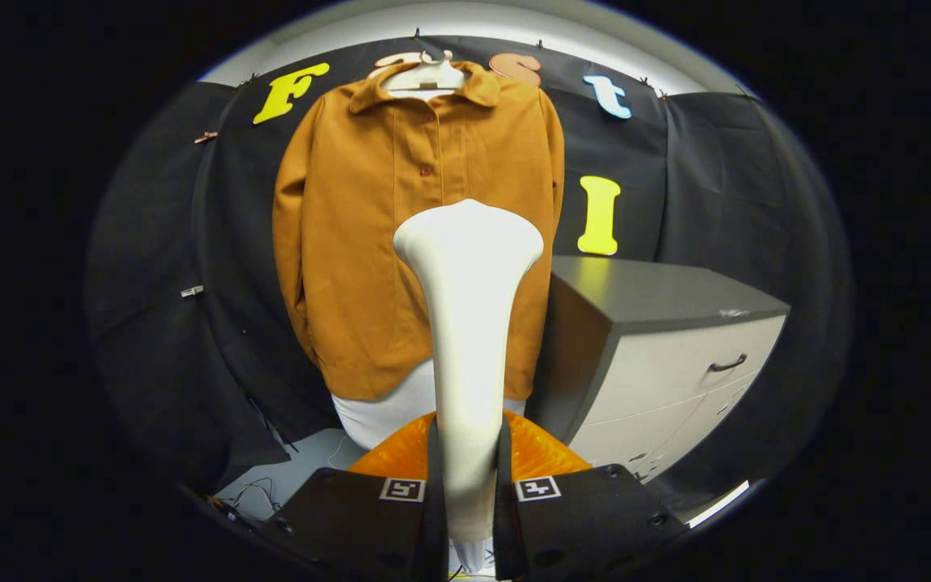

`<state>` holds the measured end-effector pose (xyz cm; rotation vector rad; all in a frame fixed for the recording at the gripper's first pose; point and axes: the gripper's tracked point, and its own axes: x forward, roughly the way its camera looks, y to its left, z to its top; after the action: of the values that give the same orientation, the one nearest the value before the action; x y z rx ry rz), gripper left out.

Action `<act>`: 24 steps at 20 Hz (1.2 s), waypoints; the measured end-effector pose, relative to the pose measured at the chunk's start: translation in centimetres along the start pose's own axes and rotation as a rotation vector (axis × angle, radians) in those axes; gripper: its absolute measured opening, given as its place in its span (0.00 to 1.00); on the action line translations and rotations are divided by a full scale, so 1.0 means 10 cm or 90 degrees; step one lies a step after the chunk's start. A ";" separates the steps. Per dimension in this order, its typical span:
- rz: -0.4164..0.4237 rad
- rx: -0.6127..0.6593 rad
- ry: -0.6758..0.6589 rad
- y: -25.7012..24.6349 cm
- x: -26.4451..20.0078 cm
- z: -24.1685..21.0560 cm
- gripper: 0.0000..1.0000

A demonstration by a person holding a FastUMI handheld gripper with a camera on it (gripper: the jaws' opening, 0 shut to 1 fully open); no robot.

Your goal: Iron the clothes twice with a garment steamer, once on the left side and once on the right side.

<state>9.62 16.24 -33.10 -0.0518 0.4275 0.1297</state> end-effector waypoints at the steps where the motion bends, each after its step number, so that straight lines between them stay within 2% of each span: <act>1: 0.002 0.000 -0.009 -0.02 -0.09 0.12 0.25; 10: 0.017 0.016 -0.081 -0.20 -0.71 0.92 0.26; 24: 0.022 0.036 -0.159 -0.38 -1.57 1.70 0.25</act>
<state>2.94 12.01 -11.01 0.0275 0.1830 0.1566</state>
